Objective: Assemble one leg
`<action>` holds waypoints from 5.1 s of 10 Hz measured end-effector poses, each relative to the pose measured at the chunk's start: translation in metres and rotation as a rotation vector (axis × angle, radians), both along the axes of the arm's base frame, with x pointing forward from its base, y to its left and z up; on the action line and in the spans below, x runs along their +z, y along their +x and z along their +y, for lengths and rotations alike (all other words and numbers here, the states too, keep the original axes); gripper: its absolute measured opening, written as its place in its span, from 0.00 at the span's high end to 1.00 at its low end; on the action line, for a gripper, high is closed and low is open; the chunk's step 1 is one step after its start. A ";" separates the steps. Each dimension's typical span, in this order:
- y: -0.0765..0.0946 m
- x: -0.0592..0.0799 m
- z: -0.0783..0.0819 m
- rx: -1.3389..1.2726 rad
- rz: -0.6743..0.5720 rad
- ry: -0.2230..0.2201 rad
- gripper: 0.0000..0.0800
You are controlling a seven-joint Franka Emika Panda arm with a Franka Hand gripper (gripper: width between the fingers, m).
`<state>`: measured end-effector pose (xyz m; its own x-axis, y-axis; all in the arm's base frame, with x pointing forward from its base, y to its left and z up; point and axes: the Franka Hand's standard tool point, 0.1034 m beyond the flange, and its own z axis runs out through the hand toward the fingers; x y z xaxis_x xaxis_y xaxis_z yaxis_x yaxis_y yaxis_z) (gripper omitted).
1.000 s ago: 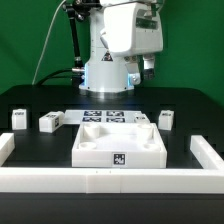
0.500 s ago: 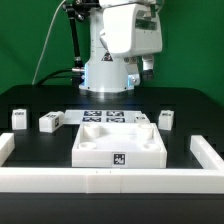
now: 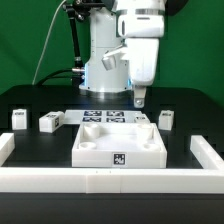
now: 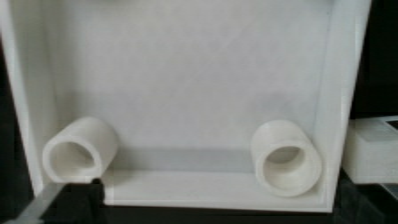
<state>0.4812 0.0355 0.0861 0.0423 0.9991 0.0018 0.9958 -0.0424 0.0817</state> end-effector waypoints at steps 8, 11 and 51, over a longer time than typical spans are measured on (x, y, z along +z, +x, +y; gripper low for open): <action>-0.036 -0.040 -0.023 -0.039 0.033 0.012 0.19; -0.046 -0.072 -0.035 -0.072 0.069 0.025 0.19; -0.006 -0.045 0.023 -0.058 0.024 0.036 0.19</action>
Offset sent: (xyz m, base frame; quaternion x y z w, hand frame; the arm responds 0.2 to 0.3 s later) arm 0.0000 0.0000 0.0000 0.0000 0.0000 0.0000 1.0000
